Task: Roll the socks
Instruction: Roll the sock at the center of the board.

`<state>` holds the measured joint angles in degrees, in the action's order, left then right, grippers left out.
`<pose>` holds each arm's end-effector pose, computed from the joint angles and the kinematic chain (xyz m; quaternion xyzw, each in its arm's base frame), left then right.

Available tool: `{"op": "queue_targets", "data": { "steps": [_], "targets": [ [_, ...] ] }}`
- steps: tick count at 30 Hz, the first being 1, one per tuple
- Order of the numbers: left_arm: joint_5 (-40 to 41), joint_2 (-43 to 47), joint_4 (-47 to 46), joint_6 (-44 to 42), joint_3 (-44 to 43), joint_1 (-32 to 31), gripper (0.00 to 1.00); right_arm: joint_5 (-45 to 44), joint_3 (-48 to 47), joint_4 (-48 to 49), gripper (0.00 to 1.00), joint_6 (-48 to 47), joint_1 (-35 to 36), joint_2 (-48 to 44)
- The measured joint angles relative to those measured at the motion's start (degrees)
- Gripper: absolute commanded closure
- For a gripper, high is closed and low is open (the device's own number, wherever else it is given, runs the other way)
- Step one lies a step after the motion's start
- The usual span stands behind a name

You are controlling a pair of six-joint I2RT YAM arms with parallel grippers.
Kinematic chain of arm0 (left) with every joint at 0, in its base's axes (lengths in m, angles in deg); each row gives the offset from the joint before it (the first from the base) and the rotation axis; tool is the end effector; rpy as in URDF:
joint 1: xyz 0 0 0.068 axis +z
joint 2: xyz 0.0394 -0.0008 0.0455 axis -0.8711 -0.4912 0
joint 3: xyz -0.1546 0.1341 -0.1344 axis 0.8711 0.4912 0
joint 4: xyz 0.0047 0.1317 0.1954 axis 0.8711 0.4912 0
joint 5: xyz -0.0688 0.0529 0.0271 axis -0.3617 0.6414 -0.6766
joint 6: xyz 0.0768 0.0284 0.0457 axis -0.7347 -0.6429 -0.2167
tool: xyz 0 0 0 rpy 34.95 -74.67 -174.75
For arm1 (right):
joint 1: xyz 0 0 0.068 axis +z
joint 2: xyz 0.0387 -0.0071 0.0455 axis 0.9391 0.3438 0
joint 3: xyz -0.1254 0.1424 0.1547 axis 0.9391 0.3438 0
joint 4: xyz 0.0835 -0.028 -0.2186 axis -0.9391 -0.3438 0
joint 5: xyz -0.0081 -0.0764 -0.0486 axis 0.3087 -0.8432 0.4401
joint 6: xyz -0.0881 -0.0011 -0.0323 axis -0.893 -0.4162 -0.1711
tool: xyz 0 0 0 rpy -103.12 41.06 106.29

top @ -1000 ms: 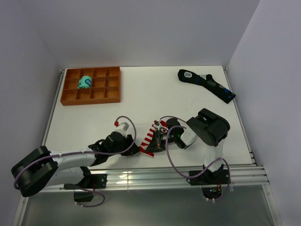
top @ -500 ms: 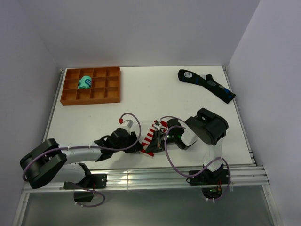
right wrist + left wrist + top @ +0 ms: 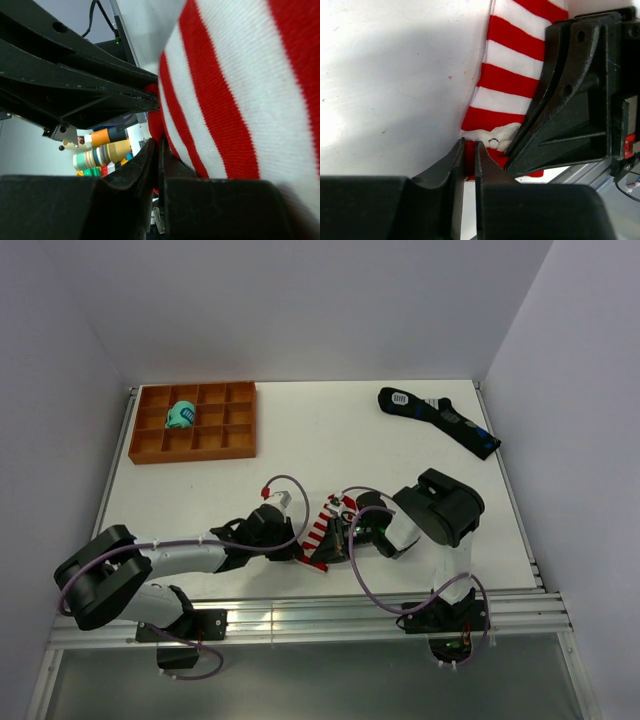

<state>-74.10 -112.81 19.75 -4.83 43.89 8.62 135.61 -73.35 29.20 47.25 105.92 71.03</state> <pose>0.1623 -0.2104 0.0984 0.0181 0.9199 -0.3109 0.2385 0.1804 0.2186 0.0503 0.0456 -0.8033 -0.5926 0.0379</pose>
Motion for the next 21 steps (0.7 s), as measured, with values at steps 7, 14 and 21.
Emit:
{"op": "queue_targets", "data": {
  "steps": [7, 14, 21],
  "targets": [
    [0.02, -5.03, 10.05, -2.14, -8.76, -0.28, 0.93, -3.21, -1.03, -10.82, 0.73, -3.39, -0.31, -4.79],
    [0.74, -10.12, 18.8, -4.2, -16.92, -0.92, 0.94, -11.98, -1.14, -24.87, 0.61, -6.58, -0.28, -15.39],
    [0.94, -12.41, 23.28, -5.51, -20.55, -1.01, 0.95, -26.91, 3.34, -31.08, 0.6, -11.67, -0.46, -27.96]
  ]
}}
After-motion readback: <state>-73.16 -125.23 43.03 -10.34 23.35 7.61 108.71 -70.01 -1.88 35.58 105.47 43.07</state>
